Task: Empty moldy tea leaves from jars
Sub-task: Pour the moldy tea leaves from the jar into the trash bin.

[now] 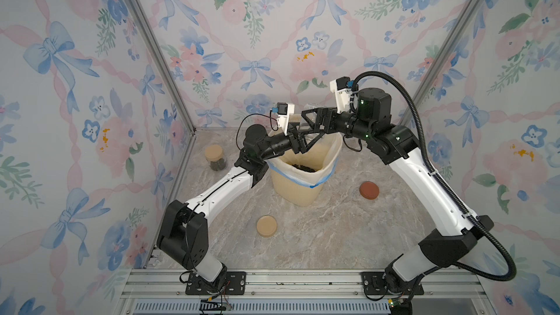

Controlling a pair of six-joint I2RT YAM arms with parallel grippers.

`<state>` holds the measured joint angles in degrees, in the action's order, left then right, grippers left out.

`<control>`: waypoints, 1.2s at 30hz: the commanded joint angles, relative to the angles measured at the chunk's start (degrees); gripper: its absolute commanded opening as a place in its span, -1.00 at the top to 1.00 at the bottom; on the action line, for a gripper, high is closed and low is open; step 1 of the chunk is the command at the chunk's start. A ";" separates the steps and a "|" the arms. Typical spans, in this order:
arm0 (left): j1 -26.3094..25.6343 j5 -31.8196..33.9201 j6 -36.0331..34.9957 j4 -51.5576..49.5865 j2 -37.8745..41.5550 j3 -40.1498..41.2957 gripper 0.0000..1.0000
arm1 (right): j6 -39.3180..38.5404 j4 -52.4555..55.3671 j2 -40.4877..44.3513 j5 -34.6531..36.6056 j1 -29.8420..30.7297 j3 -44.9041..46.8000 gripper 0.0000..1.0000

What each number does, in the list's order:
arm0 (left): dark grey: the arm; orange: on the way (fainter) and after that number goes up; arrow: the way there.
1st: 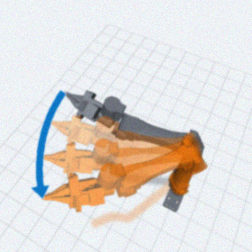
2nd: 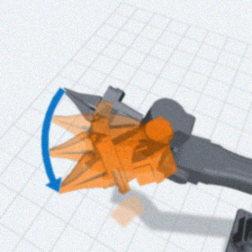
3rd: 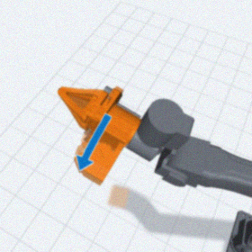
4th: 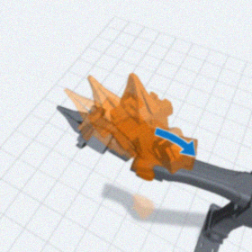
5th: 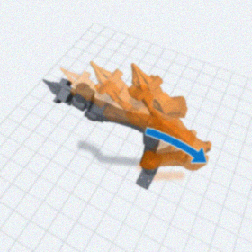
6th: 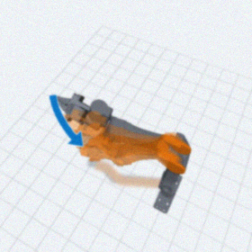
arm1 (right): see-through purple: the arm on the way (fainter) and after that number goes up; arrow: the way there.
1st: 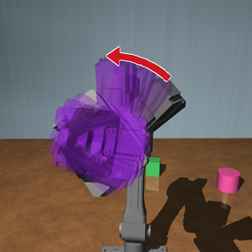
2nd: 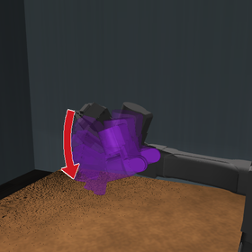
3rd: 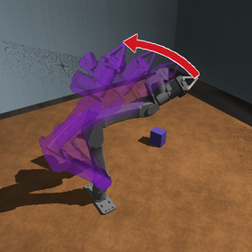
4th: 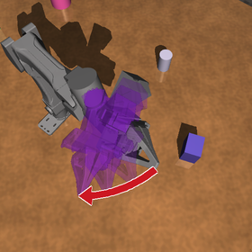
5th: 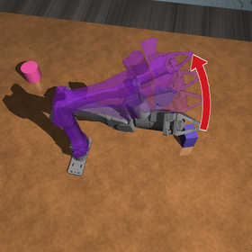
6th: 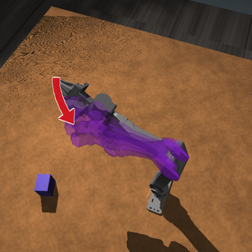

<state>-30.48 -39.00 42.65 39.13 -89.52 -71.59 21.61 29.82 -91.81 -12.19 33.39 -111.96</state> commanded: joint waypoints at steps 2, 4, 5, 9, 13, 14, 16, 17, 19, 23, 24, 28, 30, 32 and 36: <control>-0.28 -0.38 -1.17 3.67 1.03 -0.13 0.07 | 0.00 2.98 -1.55 -1.92 0.06 -2.81 -0.68; -0.25 -0.46 -1.19 3.72 0.84 -0.21 0.05 | -0.20 3.07 -1.69 -2.23 0.01 -2.79 -0.53; -0.20 -0.55 -1.24 3.67 0.75 -0.14 -0.09 | -0.34 2.97 -1.78 -2.23 0.01 -2.77 -0.49; 0.05 0.76 -1.96 3.68 1.75 1.06 -0.79 | -0.71 2.05 -1.88 -1.32 -0.23 -2.79 -0.40; 1.35 1.23 -2.16 3.69 3.14 2.62 -0.96 | 0.94 0.23 -2.52 -1.12 -1.19 -2.84 -0.32; 1.79 1.22 -1.85 3.67 3.46 3.20 -0.96 | 1.32 -0.19 -2.69 -1.02 -1.38 -2.86 -0.31; 2.76 1.17 -1.27 3.70 4.35 4.26 -0.96 | 1.57 -0.63 -2.69 -0.50 -1.65 -3.43 -0.30; 3.23 1.04 -1.10 3.66 4.88 4.78 -0.96 | 1.59 -0.63 -3.80 -0.09 -1.91 -3.80 -0.31; 3.95 0.86 -0.80 3.66 6.02 5.71 -0.96 | 2.18 -0.32 -4.89 0.50 -2.43 -4.61 -0.31; 5.33 0.55 0.06 3.57 8.13 7.28 -0.96 | 5.26 0.03 -6.22 0.15 -3.71 -6.06 -0.29; 5.63 0.72 0.06 3.58 8.80 7.73 -0.96 | 6.12 0.33 -6.59 -0.07 -3.87 -6.49 -0.29; 7.01 1.92 -0.12 3.60 11.98 9.03 -0.96 | 3.80 12.47 -12.26 2.87 -3.31 -17.00 -0.28; 7.66 2.25 0.06 3.59 13.08 9.14 -0.96 | -0.05 23.09 -17.24 5.88 -2.22 -25.96 -0.29; 8.37 2.38 0.06 3.54 13.97 9.06 -0.96 | -3.53 28.86 -20.24 9.39 -0.85 -30.50 -0.31; 9.88 2.98 -0.06 3.60 15.31 9.18 -0.96 | -4.13 22.43 -17.33 10.40 -0.41 -21.86 -0.31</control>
<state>-21.58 -36.80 42.28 41.34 -75.29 -62.70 20.03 51.94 -111.31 -4.45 32.14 -137.12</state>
